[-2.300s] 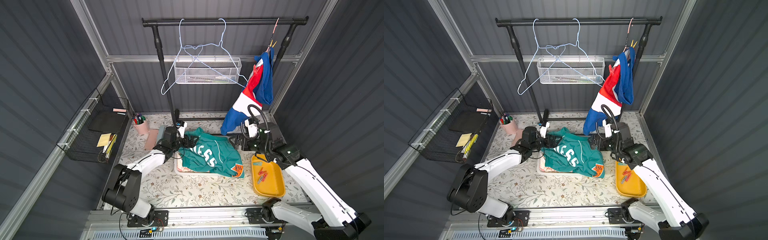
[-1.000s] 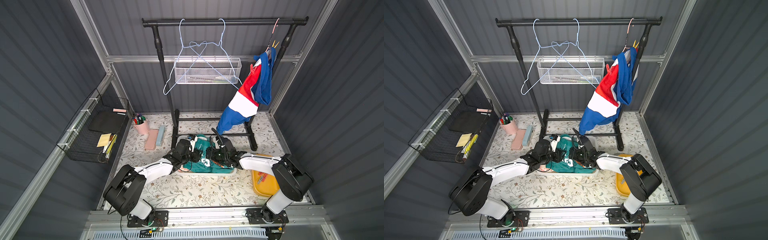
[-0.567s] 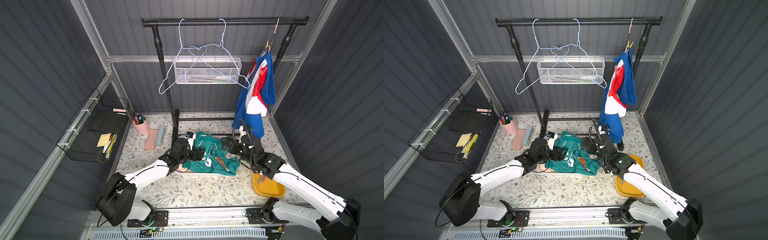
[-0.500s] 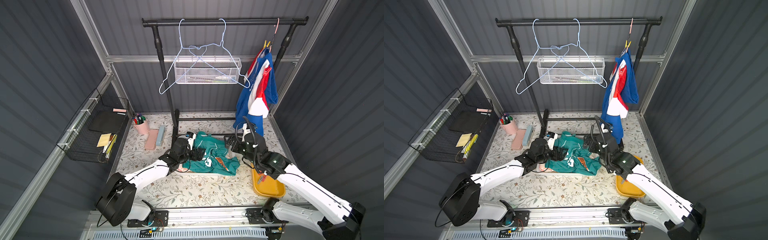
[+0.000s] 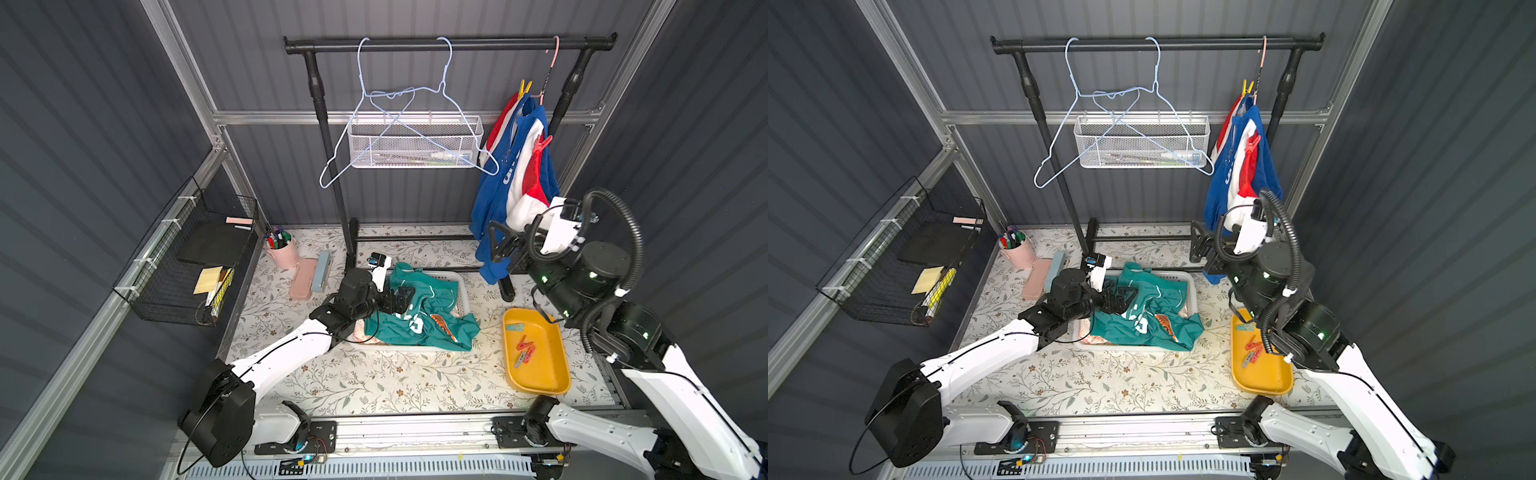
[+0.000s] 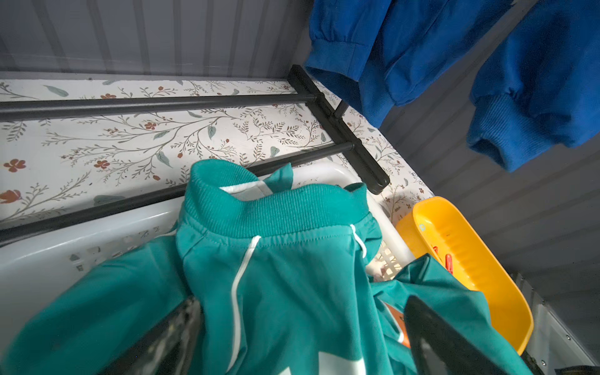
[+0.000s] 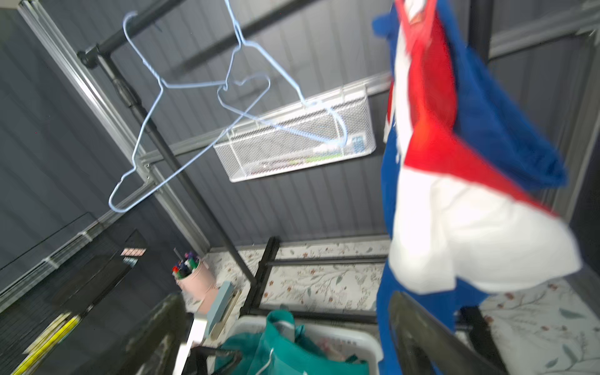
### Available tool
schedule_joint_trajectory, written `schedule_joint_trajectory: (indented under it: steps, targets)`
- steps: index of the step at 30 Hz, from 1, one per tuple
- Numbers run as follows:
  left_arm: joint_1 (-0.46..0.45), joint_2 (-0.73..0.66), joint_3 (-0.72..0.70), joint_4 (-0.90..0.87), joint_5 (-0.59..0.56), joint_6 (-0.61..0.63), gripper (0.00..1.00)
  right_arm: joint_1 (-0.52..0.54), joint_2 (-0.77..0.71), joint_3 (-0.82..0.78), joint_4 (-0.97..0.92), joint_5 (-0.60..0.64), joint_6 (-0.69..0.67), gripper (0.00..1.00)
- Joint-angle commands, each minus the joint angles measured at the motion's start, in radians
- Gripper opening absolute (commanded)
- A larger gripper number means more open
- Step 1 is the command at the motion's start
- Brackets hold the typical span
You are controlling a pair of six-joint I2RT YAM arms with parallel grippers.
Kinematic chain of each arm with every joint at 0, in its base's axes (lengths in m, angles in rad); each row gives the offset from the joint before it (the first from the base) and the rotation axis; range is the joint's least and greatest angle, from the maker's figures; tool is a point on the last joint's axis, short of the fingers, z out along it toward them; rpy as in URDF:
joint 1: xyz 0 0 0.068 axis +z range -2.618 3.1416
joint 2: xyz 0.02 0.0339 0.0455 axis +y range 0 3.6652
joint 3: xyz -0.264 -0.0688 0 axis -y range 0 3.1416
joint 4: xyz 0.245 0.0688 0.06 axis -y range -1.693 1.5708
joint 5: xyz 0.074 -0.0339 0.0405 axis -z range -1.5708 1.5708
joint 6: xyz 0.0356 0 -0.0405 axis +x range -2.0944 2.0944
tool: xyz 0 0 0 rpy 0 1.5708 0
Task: Remove the clothespins securing jackets to the hanger
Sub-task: Pick up the hanger from the clothesline.
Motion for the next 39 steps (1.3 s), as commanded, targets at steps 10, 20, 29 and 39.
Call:
schedule_joint_trajectory:
  steps: [10,20,29,39]
  targets:
    - [-0.002,-0.001,0.002,0.019,0.018,0.052,0.99,-0.133,0.362,0.36,0.008,0.288,-0.282,0.99]
    - [-0.002,-0.011,-0.022,0.031,0.017,0.052,0.99,-0.292,0.35,0.318,-0.079,0.152,-0.177,0.74]
    - [-0.002,-0.006,-0.024,0.036,0.025,0.052,0.99,-0.451,0.338,0.289,-0.098,-0.085,-0.081,0.57]
    - [-0.002,0.006,-0.047,0.062,0.044,0.037,0.99,-0.552,0.348,0.288,-0.047,-0.269,-0.071,0.52]
